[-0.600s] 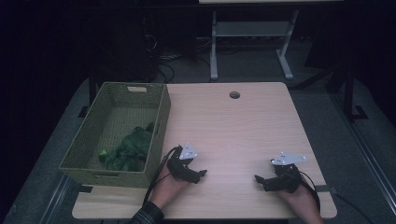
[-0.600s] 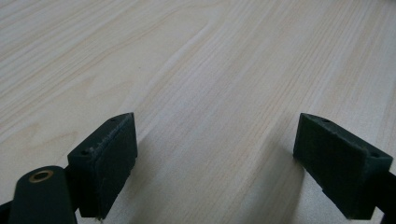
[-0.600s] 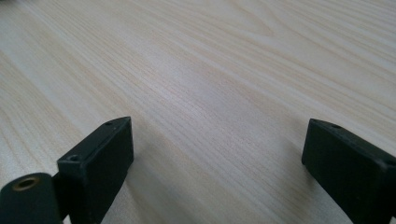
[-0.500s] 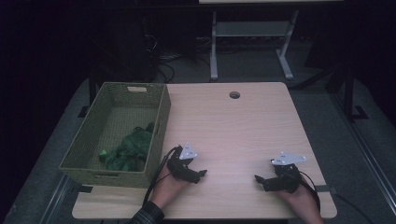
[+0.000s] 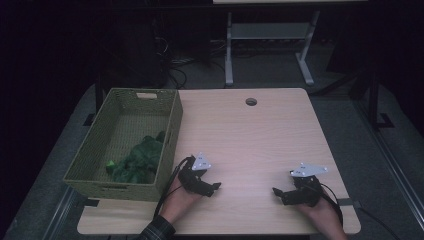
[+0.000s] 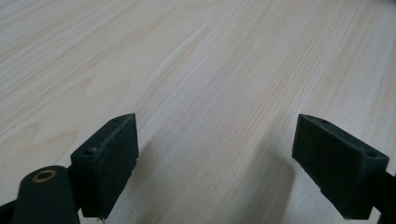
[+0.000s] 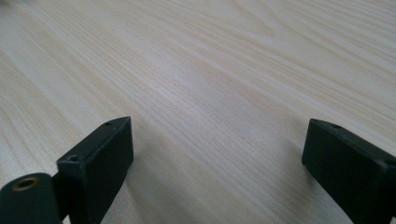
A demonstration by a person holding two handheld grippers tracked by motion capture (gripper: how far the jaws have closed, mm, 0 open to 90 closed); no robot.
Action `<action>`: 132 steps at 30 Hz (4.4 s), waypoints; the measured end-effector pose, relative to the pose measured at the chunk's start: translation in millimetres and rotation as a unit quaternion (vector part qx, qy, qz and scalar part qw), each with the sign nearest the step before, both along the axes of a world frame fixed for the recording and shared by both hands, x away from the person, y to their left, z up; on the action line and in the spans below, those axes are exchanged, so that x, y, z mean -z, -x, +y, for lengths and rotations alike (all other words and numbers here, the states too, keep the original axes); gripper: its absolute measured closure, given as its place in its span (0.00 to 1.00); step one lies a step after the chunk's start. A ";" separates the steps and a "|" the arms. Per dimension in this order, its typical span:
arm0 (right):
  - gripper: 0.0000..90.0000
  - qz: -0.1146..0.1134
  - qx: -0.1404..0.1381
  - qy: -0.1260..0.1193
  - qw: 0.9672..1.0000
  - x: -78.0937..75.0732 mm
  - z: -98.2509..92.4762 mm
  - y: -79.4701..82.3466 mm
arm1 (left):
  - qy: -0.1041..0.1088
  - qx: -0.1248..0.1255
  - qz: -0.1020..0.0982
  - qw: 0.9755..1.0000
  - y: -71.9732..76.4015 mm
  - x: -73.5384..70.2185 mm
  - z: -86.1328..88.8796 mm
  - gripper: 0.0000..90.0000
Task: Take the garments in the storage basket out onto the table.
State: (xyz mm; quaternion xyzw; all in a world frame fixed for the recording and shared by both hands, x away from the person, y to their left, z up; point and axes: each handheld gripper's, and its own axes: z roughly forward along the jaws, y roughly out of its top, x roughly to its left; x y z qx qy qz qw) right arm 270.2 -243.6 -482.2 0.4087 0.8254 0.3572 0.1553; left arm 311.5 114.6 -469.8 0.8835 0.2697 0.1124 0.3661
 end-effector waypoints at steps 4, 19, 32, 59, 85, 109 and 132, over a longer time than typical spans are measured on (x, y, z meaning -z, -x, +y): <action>0.09 0.000 0.001 0.000 1.000 0.0 0.1 0.0 | 0.001 0.001 0.001 1.000 1.0 -4.2 0.3 0.15; 0.09 0.002 0.001 -0.001 1.000 -0.1 0.2 0.2 | 0.018 0.003 0.013 1.000 3.6 -16.9 4.3 0.16; 0.09 0.002 0.001 0.000 1.000 -0.1 0.2 0.3 | 0.039 0.012 0.027 0.999 0.5 -33.8 7.0 0.16; 0.09 0.002 0.002 -0.001 1.000 0.0 0.3 0.3 | 0.033 0.032 0.019 0.999 0.8 -64.1 4.7 0.16; 0.09 0.001 0.001 -0.001 1.000 0.1 0.3 0.2 | 0.030 0.050 0.026 0.998 -11.4 -106.7 11.8 0.16; 0.09 0.001 0.001 -0.001 1.000 0.0 0.3 0.2 | 0.027 0.039 0.038 0.998 -27.6 -127.3 52.0 0.16; 0.09 0.000 0.000 0.000 1.000 0.1 0.1 0.0 | 0.034 -0.040 0.022 0.998 -27.9 -143.6 126.8 0.23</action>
